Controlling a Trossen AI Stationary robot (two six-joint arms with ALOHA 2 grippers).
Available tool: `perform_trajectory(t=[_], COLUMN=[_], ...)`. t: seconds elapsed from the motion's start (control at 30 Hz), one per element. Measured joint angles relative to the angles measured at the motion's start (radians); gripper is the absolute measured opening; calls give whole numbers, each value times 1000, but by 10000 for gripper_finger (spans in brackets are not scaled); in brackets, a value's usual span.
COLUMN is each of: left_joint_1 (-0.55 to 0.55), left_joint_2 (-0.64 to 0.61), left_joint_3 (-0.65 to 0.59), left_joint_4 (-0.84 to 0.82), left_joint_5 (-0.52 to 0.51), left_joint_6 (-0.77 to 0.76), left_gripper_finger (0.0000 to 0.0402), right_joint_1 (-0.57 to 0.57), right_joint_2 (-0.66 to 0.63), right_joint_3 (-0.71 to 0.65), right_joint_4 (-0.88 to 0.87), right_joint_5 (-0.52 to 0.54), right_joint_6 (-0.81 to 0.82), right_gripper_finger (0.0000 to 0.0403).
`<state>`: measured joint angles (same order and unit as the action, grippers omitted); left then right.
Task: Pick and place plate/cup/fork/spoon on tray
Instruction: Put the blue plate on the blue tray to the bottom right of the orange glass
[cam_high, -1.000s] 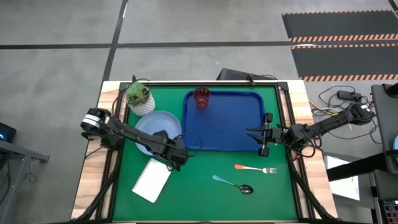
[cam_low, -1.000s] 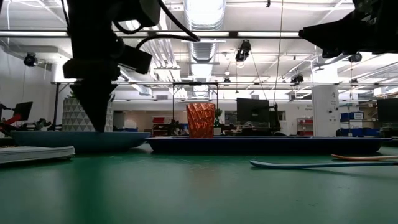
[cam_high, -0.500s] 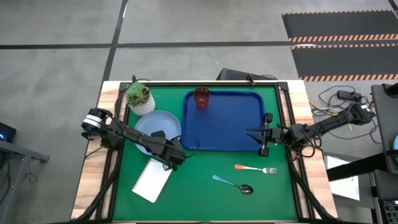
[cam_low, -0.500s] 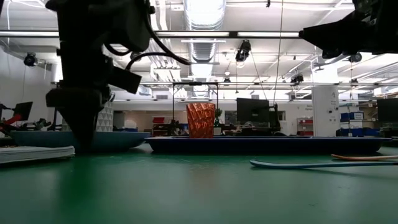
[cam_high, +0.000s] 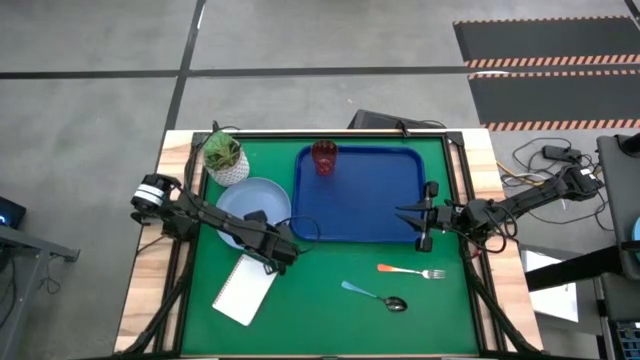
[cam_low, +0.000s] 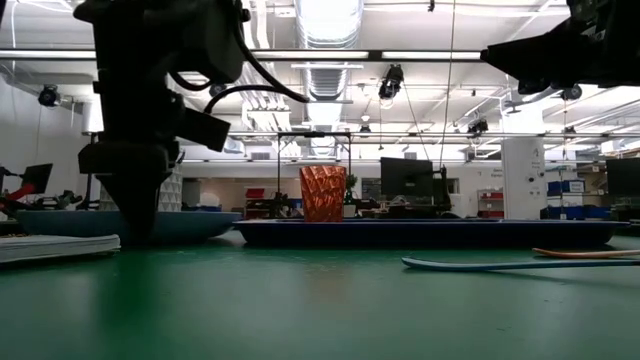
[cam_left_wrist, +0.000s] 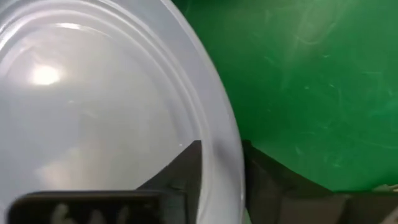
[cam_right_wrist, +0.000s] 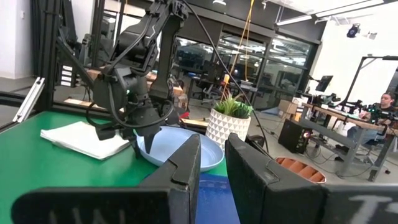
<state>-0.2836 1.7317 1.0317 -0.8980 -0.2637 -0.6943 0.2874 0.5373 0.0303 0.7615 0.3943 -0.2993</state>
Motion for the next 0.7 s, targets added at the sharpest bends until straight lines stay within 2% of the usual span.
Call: perform_trajectory(t=[0.2,0.43,0.7], left_joint_1=[-1,-12,-71], left_joint_2=[-1,-4,-5], left_joint_3=[8,55,199], left_joint_4=[-4,-59,-201], left_joint_5=[22,22,7], left_joint_6=[-3,-10,-58], left_gripper_finger=[10,2,0], right_joint_1=[0,0,0], right_joint_2=[0,0,-24], right_joint_3=[0,0,0], right_joint_4=[0,0,2], right_joint_5=[0,0,0], right_joint_6=[0,-3,-7], right_gripper_finger=[63,63,63])
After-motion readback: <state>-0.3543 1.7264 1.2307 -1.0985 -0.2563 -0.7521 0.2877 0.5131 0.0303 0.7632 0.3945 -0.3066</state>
